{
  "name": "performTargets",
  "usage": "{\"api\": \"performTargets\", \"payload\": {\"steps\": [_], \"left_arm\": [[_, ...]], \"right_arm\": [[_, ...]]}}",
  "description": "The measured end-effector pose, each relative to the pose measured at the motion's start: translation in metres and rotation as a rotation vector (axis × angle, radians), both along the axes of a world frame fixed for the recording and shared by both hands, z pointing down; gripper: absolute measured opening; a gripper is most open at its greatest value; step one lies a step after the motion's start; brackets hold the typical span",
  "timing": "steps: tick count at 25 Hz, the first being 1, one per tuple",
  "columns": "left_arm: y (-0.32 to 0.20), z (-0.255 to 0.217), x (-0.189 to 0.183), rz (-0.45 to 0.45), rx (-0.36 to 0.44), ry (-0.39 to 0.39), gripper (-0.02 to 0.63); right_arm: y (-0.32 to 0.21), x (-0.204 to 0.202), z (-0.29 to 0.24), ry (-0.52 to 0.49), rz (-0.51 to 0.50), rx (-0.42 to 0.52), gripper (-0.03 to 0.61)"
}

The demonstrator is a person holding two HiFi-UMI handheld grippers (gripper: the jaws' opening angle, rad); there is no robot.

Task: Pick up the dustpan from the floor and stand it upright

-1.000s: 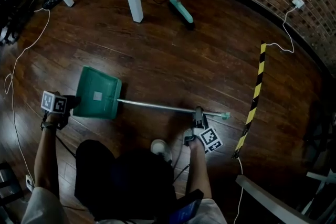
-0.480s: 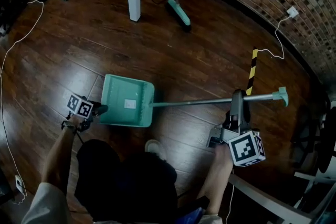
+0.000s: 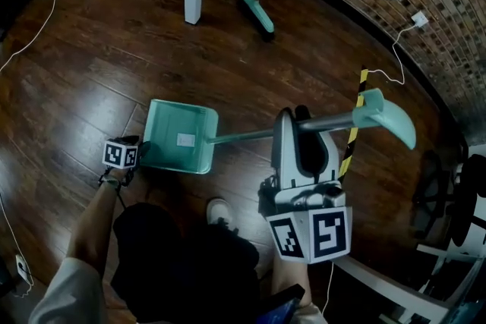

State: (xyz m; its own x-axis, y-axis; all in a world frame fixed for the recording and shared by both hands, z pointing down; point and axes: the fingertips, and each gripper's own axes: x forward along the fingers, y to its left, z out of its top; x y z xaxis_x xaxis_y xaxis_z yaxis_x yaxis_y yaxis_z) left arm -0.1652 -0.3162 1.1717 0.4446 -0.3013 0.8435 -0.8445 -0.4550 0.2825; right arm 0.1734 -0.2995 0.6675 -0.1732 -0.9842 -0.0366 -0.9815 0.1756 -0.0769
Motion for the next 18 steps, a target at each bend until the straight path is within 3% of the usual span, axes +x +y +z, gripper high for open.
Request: {"api": "performTargets", "payload": {"steps": [3, 4, 5, 6, 8, 10, 15, 18], "left_arm": [[-0.013, -0.035, -0.004, 0.136, 0.336, -0.185, 0.164], [-0.009, -0.043, 0.002, 0.205, 0.398, -0.212, 0.147], [-0.003, -0.046, 0.009, 0.277, 0.431, -0.221, 0.049], [0.005, -0.045, 0.016, 0.347, 0.434, -0.217, 0.009], [0.02, -0.034, 0.027, 0.451, 0.376, -0.2, 0.011], [0.03, -0.022, 0.028, 0.49, 0.295, -0.189, 0.012], [0.044, -0.006, 0.03, 0.472, 0.155, -0.143, 0.011], [0.054, 0.016, 0.022, 0.45, 0.09, -0.171, 0.011]], "right_arm": [[0.001, -0.027, -0.007, 0.067, -0.069, 0.028, 0.089], [0.001, -0.033, -0.008, 0.079, -0.085, 0.037, 0.089], [0.001, -0.04, -0.01, 0.088, -0.1, 0.046, 0.089], [0.001, -0.046, -0.01, 0.095, -0.116, 0.054, 0.089], [0.0, -0.057, -0.01, 0.102, -0.147, 0.066, 0.089], [-0.001, -0.065, -0.01, 0.103, -0.173, 0.07, 0.089], [0.002, -0.076, -0.013, 0.113, -0.268, 0.066, 0.091], [0.01, -0.08, -0.016, 0.126, -0.345, 0.077, 0.106]]}}
